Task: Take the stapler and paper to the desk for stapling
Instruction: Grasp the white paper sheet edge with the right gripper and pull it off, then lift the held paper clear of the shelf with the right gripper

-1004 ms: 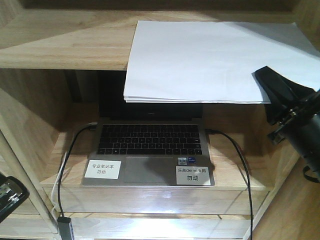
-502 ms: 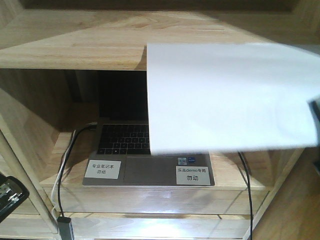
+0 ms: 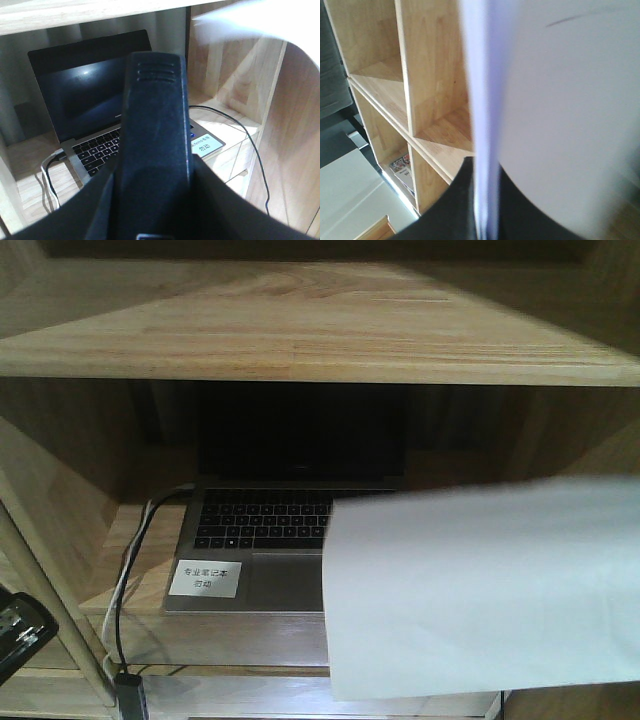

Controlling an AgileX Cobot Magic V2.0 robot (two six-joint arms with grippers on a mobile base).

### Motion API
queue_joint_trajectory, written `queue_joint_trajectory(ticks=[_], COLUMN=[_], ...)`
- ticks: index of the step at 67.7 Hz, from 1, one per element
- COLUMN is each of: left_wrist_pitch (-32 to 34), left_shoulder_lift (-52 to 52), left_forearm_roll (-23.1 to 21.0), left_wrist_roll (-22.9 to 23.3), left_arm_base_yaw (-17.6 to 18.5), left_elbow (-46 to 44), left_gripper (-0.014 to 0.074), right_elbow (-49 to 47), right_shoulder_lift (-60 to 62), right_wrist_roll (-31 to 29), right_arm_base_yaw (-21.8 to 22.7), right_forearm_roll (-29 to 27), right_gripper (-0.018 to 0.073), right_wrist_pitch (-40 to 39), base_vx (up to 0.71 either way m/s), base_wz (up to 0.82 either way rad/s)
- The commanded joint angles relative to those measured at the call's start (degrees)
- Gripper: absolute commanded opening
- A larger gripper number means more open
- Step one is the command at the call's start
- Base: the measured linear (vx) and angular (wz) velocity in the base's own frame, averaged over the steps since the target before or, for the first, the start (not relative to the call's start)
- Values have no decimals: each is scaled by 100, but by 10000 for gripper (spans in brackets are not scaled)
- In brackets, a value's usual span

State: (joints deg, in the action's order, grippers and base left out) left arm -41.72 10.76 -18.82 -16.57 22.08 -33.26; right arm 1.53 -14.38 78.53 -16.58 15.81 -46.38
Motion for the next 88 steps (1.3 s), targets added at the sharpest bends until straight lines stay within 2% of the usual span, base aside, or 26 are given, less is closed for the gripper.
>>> queue_joint_trajectory(ticks=[1, 26, 88], left_wrist_pitch=[703, 703, 703], left_shoulder_lift=[74, 74, 74], left_forearm_roll=[-176, -176, -176], left_wrist_roll=[32, 32, 32], left_arm_base_yaw=[25, 25, 25], left_elbow=[-167, -167, -167], left_gripper=[-6, -6, -6], right_elbow=[22, 23, 23], right_shoulder_lift=[87, 133, 133], right_wrist_roll=[-66, -111, -111], right_arm_base_yaw=[7, 7, 7], right_forearm_roll=[21, 128, 128], right_gripper=[-4, -3, -3], right_wrist_pitch=[-228, 27, 23], base_vx=[0, 0, 0], base_wz=[0, 0, 0])
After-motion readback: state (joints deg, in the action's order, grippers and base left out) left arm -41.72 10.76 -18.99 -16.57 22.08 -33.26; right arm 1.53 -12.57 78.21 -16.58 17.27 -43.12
